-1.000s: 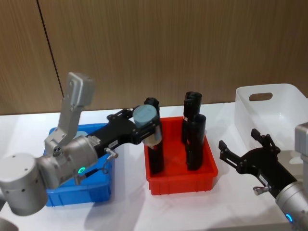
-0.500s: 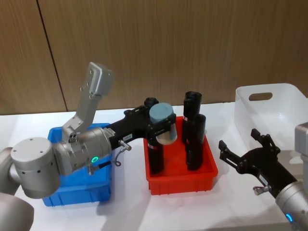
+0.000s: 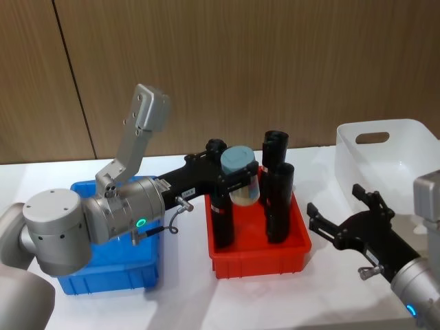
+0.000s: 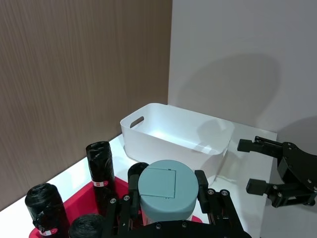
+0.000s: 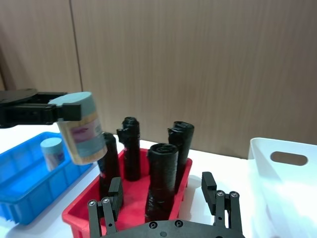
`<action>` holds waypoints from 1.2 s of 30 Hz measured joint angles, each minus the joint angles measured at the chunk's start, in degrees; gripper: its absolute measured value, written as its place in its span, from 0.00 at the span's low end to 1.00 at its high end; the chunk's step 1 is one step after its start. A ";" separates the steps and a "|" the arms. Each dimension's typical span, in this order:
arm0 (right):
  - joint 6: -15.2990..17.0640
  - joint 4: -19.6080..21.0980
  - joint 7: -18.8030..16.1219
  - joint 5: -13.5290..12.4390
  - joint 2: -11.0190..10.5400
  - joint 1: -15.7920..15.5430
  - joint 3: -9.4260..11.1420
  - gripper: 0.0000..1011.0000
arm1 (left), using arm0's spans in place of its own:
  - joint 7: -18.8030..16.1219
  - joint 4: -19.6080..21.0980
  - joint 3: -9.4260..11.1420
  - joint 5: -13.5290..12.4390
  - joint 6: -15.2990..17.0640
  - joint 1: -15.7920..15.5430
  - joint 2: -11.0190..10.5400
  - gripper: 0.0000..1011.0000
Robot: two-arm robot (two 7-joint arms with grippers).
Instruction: Pick the cotton swabs from the blue box and place them into the white box.
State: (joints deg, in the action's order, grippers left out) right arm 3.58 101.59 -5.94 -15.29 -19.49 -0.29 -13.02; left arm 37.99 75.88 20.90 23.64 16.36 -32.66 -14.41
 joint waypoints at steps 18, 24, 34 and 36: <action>5.21 -1.76 -8.19 2.20 1.50 4.11 -1.20 0.99 | 0.54 -0.55 0.14 -0.12 0.30 -0.54 0.33 0.67; 6.18 -3.84 -10.23 2.75 2.77 6.22 -1.80 0.99 | 0.60 -0.61 0.16 -0.14 0.33 -0.61 0.36 0.66; 6.97 -7.59 -12.58 3.40 4.86 9.37 -2.68 0.99 | 0.66 -0.67 0.16 -0.13 0.37 -0.65 0.42 0.67; 7.01 -8.51 -12.92 3.47 5.33 10.09 -2.85 0.99 | 0.67 -0.68 0.16 -0.13 0.37 -0.66 0.42 0.67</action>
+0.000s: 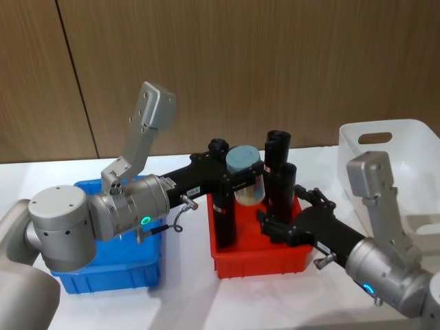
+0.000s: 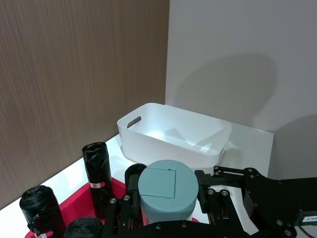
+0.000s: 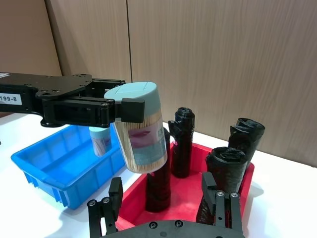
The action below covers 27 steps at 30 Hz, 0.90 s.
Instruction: Pick the cotton swabs from the blue box and place them into the white box.
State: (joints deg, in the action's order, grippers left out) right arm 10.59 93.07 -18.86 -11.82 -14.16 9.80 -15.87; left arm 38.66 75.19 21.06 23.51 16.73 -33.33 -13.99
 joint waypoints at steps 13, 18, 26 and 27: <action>-0.09 -4.41 -1.01 0.44 2.25 3.50 -0.68 0.99 | 0.02 -0.03 0.00 0.00 0.00 -0.05 0.01 0.67; -0.29 -5.57 -1.21 0.64 2.87 4.48 -0.90 0.99 | 0.02 -0.03 0.00 0.00 -0.01 -0.05 0.00 0.66; -0.53 -7.09 -1.59 0.87 3.83 5.87 -1.32 0.99 | 0.02 -0.03 0.00 0.00 -0.01 -0.04 0.00 0.67; -0.55 -7.21 -1.63 0.88 3.90 5.98 -1.37 0.99 | 0.02 -0.03 0.00 0.00 -0.01 -0.05 0.00 0.66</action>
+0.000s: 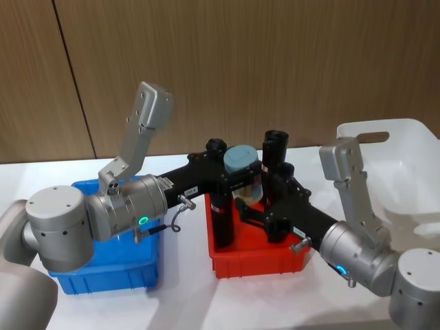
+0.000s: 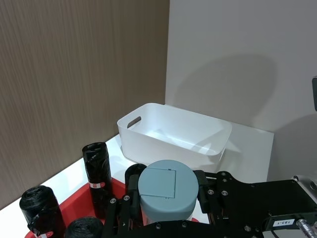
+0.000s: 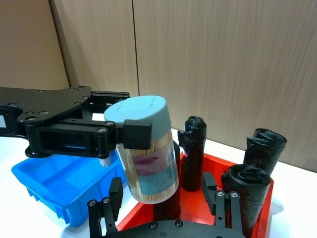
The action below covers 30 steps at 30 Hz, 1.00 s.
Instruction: Pick the cotton swabs from the blue box and place them into the white box.
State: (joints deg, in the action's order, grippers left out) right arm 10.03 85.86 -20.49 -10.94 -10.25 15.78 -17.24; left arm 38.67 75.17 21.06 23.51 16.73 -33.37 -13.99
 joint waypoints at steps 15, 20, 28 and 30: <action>-0.37 -1.73 -0.82 0.82 1.11 1.74 -0.66 0.99 | 0.00 0.00 0.00 -0.01 0.00 0.00 0.00 0.67; -0.53 -2.03 -1.13 0.94 1.34 2.08 -0.88 0.95 | -0.01 0.00 0.00 -0.01 0.00 0.01 0.00 0.67; -0.83 -2.11 -1.51 1.31 1.50 2.34 -1.14 0.77 | 0.00 0.00 0.00 -0.01 0.00 0.01 0.00 0.66; -0.87 -2.11 -1.56 1.36 1.52 2.37 -1.20 0.70 | 0.00 0.00 0.00 -0.01 0.00 0.01 0.00 0.66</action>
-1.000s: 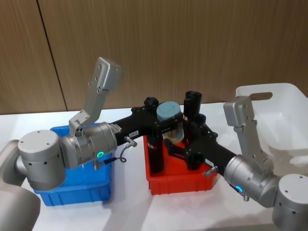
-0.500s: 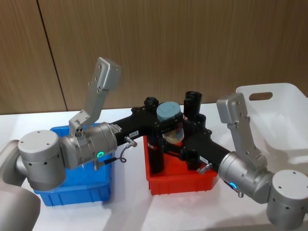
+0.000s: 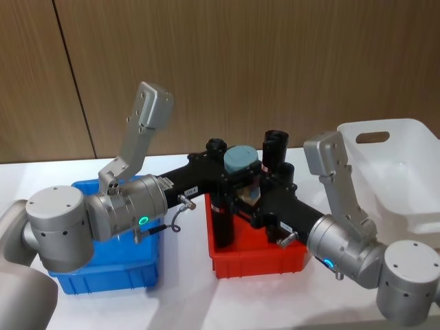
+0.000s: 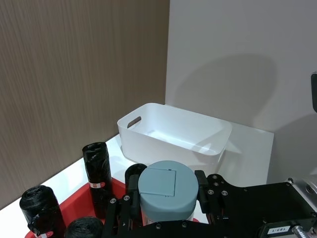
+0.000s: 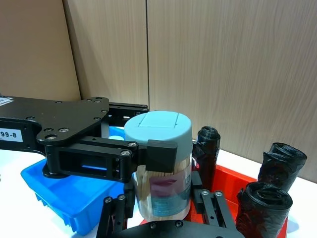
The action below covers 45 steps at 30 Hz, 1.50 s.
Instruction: Pick the cotton swabs from the blue box and place them into the white box.
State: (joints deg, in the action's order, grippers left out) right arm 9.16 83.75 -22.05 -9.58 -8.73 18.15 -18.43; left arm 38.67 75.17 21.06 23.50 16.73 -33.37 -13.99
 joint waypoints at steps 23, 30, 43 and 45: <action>0.05 0.37 -0.18 -0.05 0.04 0.04 -0.50 0.62 | 0.00 0.00 0.00 0.00 0.00 0.00 0.00 0.99; -0.07 0.52 -0.08 -0.44 -0.03 -0.07 -0.56 0.62 | 0.00 0.00 0.00 0.00 0.00 0.00 0.00 0.99; -0.18 0.26 2.08 -1.84 -1.06 -0.84 0.33 0.61 | 0.00 0.00 0.00 0.00 0.00 0.00 0.00 0.99; -0.18 0.08 2.59 -2.04 -1.30 -0.97 0.60 0.61 | 0.00 0.00 0.00 0.00 0.00 0.00 0.00 0.99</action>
State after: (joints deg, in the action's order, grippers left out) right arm 8.99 83.83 -19.45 -11.61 -10.03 17.18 -17.83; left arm 38.67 75.17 21.06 23.50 16.73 -33.36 -13.99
